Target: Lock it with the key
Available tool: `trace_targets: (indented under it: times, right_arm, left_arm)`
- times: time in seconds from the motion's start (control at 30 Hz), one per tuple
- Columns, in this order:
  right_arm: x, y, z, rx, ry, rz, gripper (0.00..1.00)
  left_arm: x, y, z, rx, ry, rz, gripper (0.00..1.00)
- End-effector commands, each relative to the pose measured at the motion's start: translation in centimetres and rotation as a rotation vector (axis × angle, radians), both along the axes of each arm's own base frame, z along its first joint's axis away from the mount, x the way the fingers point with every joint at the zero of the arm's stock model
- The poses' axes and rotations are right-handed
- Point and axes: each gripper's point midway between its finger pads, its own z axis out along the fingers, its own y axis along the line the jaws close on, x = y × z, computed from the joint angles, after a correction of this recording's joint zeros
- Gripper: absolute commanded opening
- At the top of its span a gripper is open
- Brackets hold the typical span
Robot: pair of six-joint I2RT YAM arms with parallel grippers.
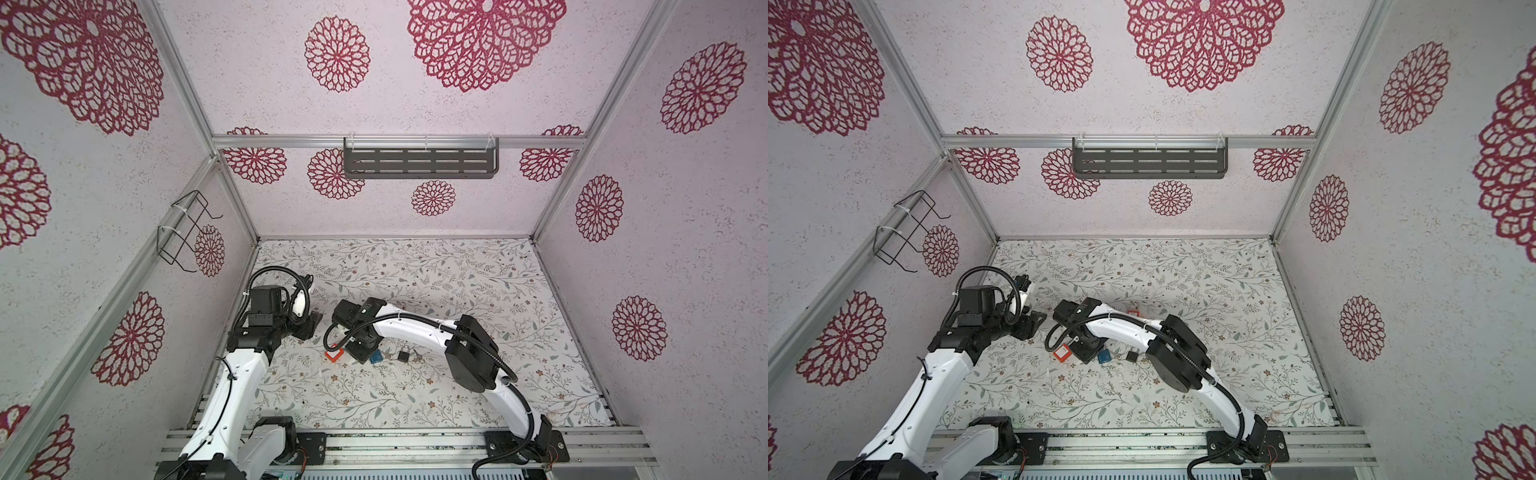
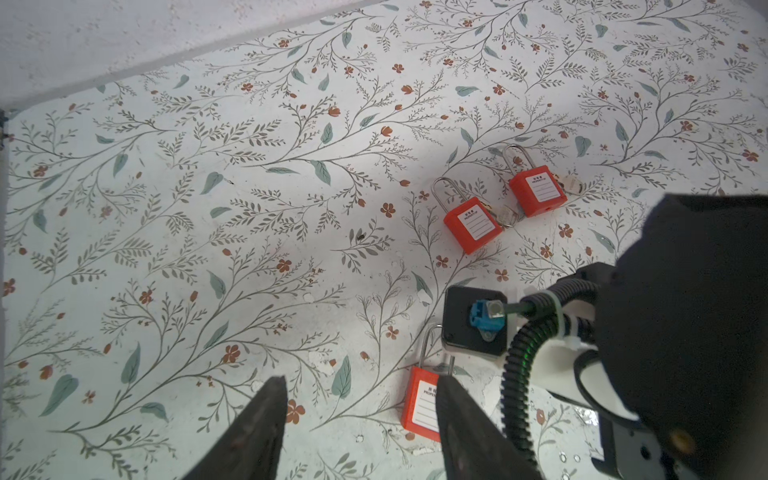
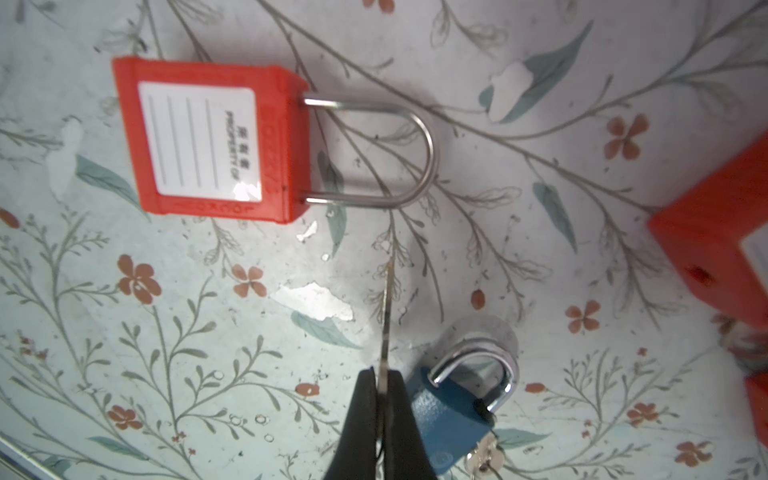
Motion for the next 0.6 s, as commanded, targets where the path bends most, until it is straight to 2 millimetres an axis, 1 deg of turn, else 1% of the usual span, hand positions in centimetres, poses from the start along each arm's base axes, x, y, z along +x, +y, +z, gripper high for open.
trace_targets:
  times: [0.0,0.17,0.37,0.47,0.57]
  right_arm:
    - [-0.1,-0.4,3.0,0.020,-0.013,-0.042,0.00]
    - [0.4,0.4,2.2,0.006,-0.001,-0.018,0.00]
    - [1.0,1.3,1.4,-0.001,0.015,-0.006,0.00]
    - [1.2,1.2,1.1,-0.026,0.023,-0.013,0.00]
    - [1.4,1.0,1.7,-0.017,0.000,-0.026,0.00]
  left_arm:
    - [-0.1,-0.5,-0.2,-0.053,0.021,-0.002,0.61]
    - [-0.1,-0.5,0.0,-0.052,0.017,-0.004,0.61]
    - [-0.4,-0.3,-0.3,-0.045,0.020,0.001,0.62]
    - [-0.6,-0.3,-0.6,-0.041,0.030,0.003,0.62]
    - [-0.7,-0.3,-0.7,-0.041,0.026,0.003,0.62]
